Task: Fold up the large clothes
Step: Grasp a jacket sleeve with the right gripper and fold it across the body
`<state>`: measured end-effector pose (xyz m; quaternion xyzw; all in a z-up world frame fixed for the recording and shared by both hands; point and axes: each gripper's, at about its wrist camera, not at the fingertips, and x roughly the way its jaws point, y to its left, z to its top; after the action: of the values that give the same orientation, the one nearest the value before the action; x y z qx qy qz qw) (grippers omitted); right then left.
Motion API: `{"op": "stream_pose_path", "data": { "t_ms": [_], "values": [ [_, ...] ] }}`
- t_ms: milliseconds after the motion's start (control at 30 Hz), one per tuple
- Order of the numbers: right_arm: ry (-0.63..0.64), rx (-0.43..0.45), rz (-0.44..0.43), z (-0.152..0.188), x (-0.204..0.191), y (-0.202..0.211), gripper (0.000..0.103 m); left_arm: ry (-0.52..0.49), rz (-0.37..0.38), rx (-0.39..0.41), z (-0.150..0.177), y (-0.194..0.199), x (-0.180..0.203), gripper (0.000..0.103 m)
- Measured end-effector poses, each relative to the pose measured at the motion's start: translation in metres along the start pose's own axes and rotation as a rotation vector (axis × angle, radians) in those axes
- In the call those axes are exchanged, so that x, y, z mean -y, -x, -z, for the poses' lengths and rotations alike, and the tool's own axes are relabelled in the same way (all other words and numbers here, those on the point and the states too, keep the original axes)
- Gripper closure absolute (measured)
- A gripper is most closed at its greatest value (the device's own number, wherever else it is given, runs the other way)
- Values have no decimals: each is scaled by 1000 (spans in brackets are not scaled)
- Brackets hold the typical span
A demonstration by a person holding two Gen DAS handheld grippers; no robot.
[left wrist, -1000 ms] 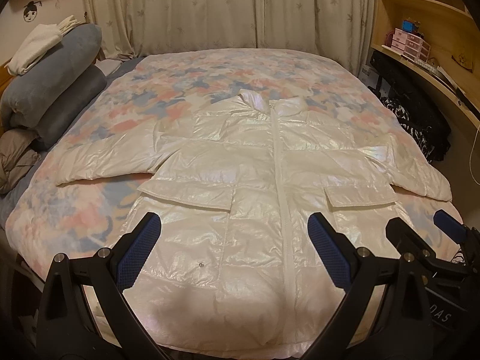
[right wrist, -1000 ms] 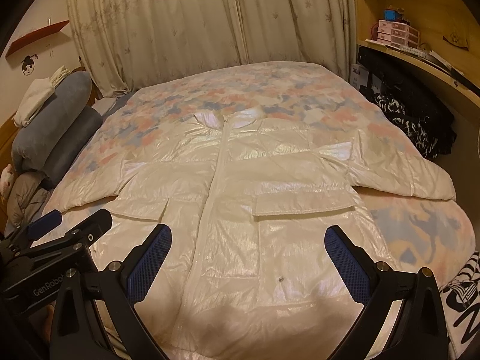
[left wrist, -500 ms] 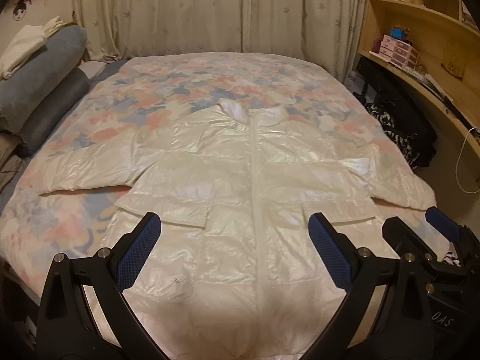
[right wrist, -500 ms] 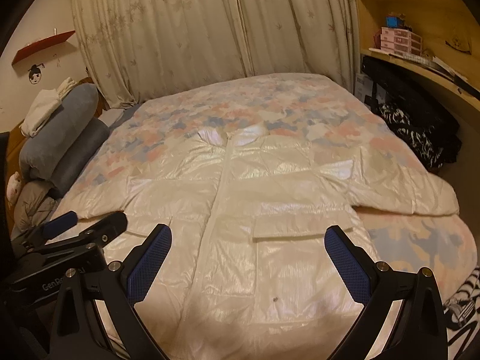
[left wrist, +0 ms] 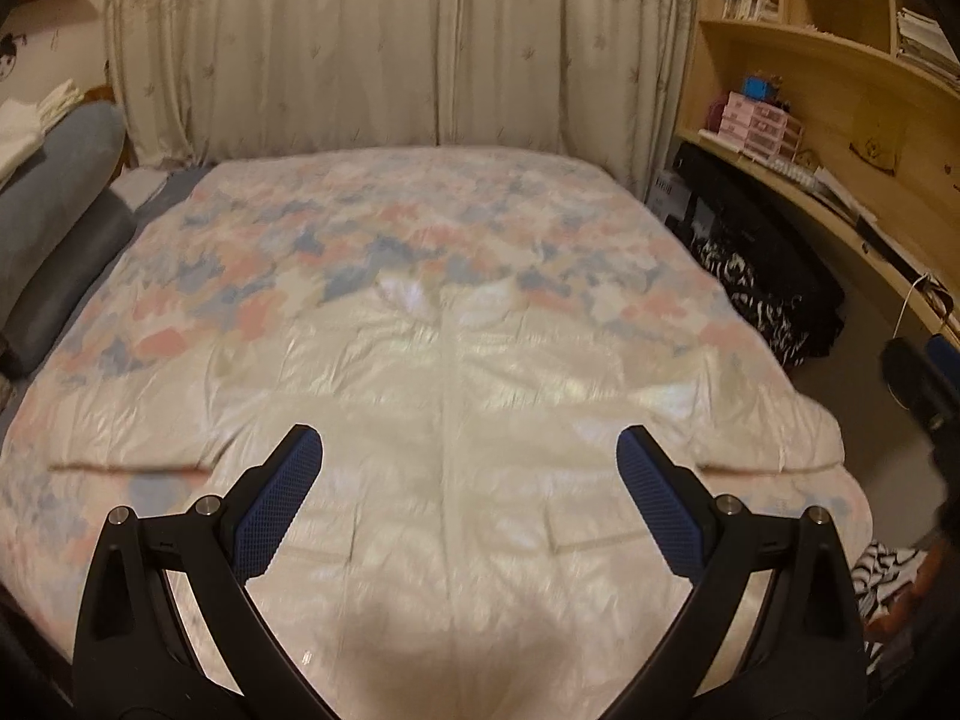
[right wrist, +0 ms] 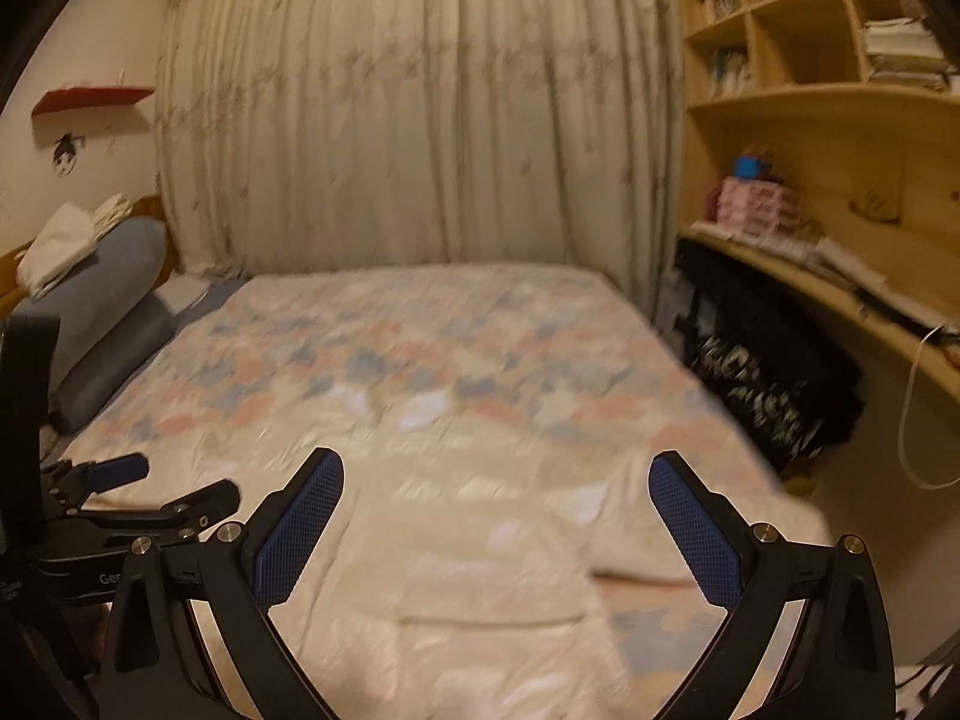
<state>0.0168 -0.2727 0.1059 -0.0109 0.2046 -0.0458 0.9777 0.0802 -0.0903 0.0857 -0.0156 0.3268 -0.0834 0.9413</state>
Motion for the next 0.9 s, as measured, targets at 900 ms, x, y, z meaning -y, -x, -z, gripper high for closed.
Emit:
{"op": "stream_pose_path", "data": {
  "t_ms": [900],
  "values": [
    [-394, -446, 264, 94, 350, -206, 0, -147, 8, -33, -27, -235, 170, 5]
  ]
}}
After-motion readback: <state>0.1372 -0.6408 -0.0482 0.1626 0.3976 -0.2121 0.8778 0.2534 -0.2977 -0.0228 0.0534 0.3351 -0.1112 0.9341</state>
